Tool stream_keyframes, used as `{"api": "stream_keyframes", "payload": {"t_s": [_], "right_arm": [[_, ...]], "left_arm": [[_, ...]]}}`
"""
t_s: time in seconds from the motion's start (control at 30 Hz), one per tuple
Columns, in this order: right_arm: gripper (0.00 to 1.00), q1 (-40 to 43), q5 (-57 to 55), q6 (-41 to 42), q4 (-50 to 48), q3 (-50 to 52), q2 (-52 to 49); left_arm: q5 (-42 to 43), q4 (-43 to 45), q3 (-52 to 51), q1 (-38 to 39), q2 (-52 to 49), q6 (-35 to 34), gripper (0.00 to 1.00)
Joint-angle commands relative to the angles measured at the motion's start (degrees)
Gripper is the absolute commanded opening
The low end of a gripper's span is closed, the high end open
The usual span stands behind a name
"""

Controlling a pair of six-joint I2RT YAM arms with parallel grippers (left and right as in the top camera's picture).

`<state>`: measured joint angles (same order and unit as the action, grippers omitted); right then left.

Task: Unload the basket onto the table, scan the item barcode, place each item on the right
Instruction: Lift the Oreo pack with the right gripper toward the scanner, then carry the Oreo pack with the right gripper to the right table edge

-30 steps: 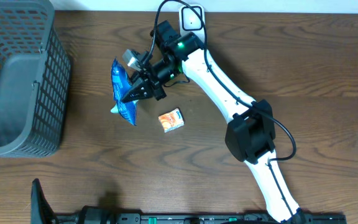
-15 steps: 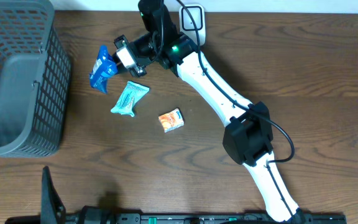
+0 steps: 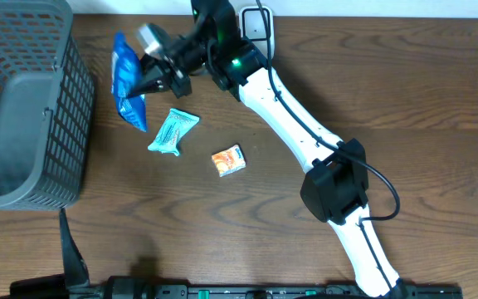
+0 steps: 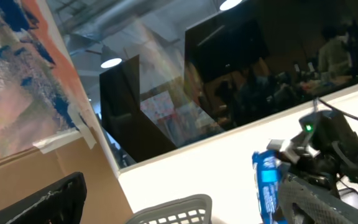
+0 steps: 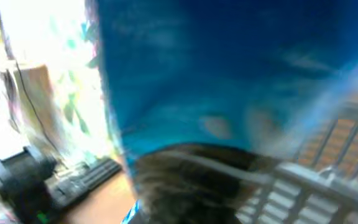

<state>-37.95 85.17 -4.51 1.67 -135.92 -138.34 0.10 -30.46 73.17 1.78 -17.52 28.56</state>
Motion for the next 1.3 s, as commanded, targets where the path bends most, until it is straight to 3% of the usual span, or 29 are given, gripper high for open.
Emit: {"api": "stream_keyframes", "payload": {"t_s": [0.0,0.1,0.17,0.37,0.43,0.57,0.83,1.0,1.13,1.27], "right_arm": [[0.01,0.9,-16.0,12.6,18.3,-0.8,1.7],[0.01,1.2,-48.0,12.7,40.6,-0.8,1.7],[0.01,0.9,-60.8,13.7,51.4,-0.8,1.7],[0.01,3.0,-70.8,19.0,74.2,-0.8,1.7],[0.01,5.0,-71.2,20.0,75.6,-0.8,1.7],[0.01,9.4,-68.5,21.2,68.0,-0.8,1.7],[0.01,14.3,-65.5,43.2,44.7,-0.8,-1.4],[0.02,14.2,-65.9,62.2,30.1,-0.8,-6.5],[0.01,14.3,-74.9,73.8,28.1,-0.8,-9.0],[0.01,14.4,-80.2,79.2,27.1,-0.8,-9.0]], "left_arm": [[0.4,2.1,-0.2,-0.5,0.2,0.6,0.98],[0.4,5.3,-0.2,-0.5,0.1,0.6,0.98],[0.4,6.7,-0.2,-0.5,0.1,0.6,0.98],[0.4,7.9,-0.2,-0.5,0.1,0.6,0.98],[0.4,7.9,-0.2,-0.5,0.1,0.5,0.98],[0.4,7.6,-0.2,-0.5,0.1,-0.2,0.98],[0.4,7.8,-2.5,-0.5,0.1,-0.1,0.98],[0.4,9.0,-5.0,-0.5,0.1,-0.1,0.98],[0.4,9.4,-6.1,-0.5,0.0,-0.1,0.98],[0.4,9.4,-6.7,-0.5,0.0,-0.1,0.98]]}}
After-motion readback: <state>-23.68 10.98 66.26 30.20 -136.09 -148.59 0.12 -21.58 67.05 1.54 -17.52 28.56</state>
